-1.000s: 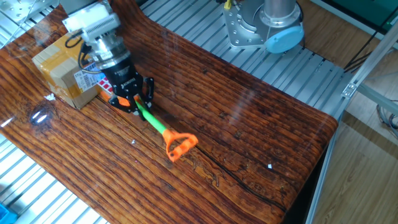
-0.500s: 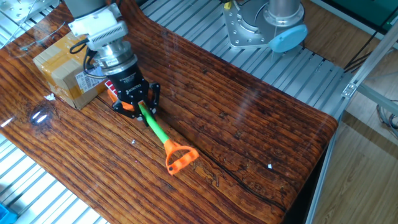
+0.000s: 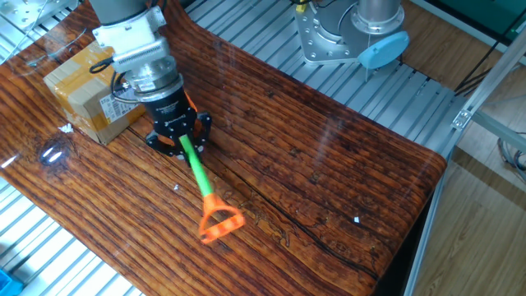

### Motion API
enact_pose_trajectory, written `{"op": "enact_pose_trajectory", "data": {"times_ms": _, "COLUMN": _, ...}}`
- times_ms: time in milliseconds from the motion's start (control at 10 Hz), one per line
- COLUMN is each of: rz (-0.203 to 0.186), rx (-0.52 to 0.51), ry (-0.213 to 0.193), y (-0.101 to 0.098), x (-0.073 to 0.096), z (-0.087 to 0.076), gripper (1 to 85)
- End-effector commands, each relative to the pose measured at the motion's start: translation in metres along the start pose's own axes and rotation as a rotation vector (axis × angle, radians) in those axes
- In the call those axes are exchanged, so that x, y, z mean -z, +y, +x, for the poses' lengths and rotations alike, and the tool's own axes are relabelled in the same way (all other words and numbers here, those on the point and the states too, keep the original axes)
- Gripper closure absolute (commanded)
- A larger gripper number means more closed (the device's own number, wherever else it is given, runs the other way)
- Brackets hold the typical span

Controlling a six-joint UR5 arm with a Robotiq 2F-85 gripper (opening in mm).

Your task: Use a shovel to scoop up an object

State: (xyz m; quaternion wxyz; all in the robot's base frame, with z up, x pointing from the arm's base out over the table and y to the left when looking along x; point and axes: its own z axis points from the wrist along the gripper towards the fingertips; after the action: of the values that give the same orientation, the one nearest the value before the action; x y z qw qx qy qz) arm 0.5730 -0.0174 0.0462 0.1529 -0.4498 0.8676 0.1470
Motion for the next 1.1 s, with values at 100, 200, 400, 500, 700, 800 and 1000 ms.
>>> {"op": "enact_pose_trajectory", "data": {"times_ms": 100, "rz": 0.105, "rx": -0.239, "ry": 0.057, "y": -0.054, "x": 0.003, "z": 0.017, "gripper": 84.7}}
{"op": "enact_pose_trajectory", "data": {"times_ms": 200, "rz": 0.139, "rx": -0.292, "ry": 0.071, "y": -0.067, "x": 0.006, "z": 0.020, "gripper": 84.7}}
{"op": "enact_pose_trajectory", "data": {"times_ms": 400, "rz": 0.216, "rx": -0.440, "ry": 0.102, "y": -0.075, "x": 0.011, "z": 0.013, "gripper": 84.7}}
{"op": "enact_pose_trajectory", "data": {"times_ms": 500, "rz": 0.236, "rx": -0.501, "ry": 0.111, "y": -0.073, "x": 0.011, "z": 0.005, "gripper": 84.7}}
{"op": "enact_pose_trajectory", "data": {"times_ms": 700, "rz": 0.231, "rx": -0.574, "ry": 0.090, "y": -0.067, "x": 0.008, "z": -0.008, "gripper": 84.7}}
{"op": "enact_pose_trajectory", "data": {"times_ms": 800, "rz": 0.230, "rx": -0.608, "ry": 0.080, "y": -0.067, "x": 0.008, "z": -0.009, "gripper": 84.7}}
{"op": "enact_pose_trajectory", "data": {"times_ms": 1000, "rz": 0.274, "rx": -0.682, "ry": 0.085, "y": -0.077, "x": 0.009, "z": -0.003, "gripper": 84.7}}
